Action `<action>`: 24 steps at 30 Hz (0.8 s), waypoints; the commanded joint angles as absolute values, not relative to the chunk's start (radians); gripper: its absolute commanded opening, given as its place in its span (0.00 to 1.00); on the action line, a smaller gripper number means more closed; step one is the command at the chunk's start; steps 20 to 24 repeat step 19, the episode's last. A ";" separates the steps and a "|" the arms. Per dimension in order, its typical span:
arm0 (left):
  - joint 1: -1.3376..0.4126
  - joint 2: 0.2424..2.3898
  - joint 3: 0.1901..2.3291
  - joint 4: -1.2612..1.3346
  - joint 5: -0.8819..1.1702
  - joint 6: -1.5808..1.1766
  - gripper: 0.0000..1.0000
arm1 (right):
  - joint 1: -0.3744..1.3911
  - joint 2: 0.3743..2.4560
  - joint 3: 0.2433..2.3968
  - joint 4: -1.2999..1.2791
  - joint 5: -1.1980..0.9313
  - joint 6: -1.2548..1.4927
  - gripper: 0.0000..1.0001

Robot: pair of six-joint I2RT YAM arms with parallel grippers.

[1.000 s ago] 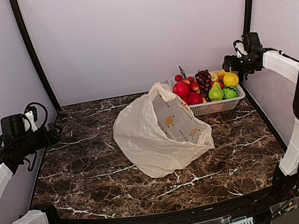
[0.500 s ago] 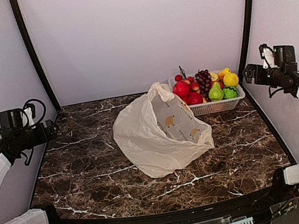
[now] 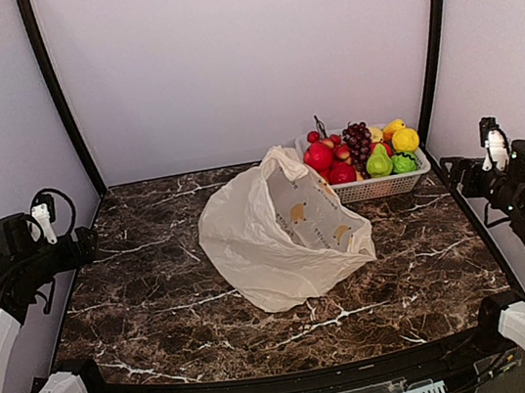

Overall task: Untie the knot of the plastic bag and take out the fruit
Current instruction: Reset both arms

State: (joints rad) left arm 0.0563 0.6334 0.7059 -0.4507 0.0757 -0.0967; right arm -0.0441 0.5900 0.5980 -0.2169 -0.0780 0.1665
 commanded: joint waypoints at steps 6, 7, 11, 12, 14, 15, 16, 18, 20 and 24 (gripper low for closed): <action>0.060 0.603 0.659 -0.465 0.070 -0.095 0.99 | -0.048 0.522 0.529 -0.146 -0.061 0.183 0.99; 0.060 0.605 0.658 -0.463 0.072 -0.094 0.99 | -0.048 0.522 0.531 -0.152 -0.058 0.183 0.99; 0.059 0.606 0.654 -0.452 0.091 -0.092 0.99 | -0.047 0.513 0.532 -0.161 -0.053 0.181 0.99; 0.059 0.606 0.654 -0.452 0.094 -0.094 0.99 | -0.048 0.510 0.531 -0.163 -0.050 0.181 0.99; 0.059 0.604 0.655 -0.453 0.097 -0.093 0.99 | -0.048 0.506 0.530 -0.165 -0.049 0.182 0.99; 0.060 0.599 0.656 -0.455 0.097 -0.092 0.99 | -0.047 0.505 0.530 -0.164 -0.050 0.181 0.99; 0.060 0.596 0.656 -0.457 0.095 -0.090 0.99 | -0.047 0.504 0.529 -0.164 -0.052 0.181 0.99; 0.058 0.587 0.653 -0.455 0.094 -0.090 0.99 | -0.047 0.508 0.531 -0.165 -0.055 0.181 0.99; 0.059 0.583 0.656 -0.456 0.091 -0.090 0.99 | -0.048 0.508 0.533 -0.167 -0.059 0.182 0.99; 0.059 0.583 0.656 -0.456 0.091 -0.090 0.99 | -0.048 0.508 0.533 -0.167 -0.059 0.182 0.99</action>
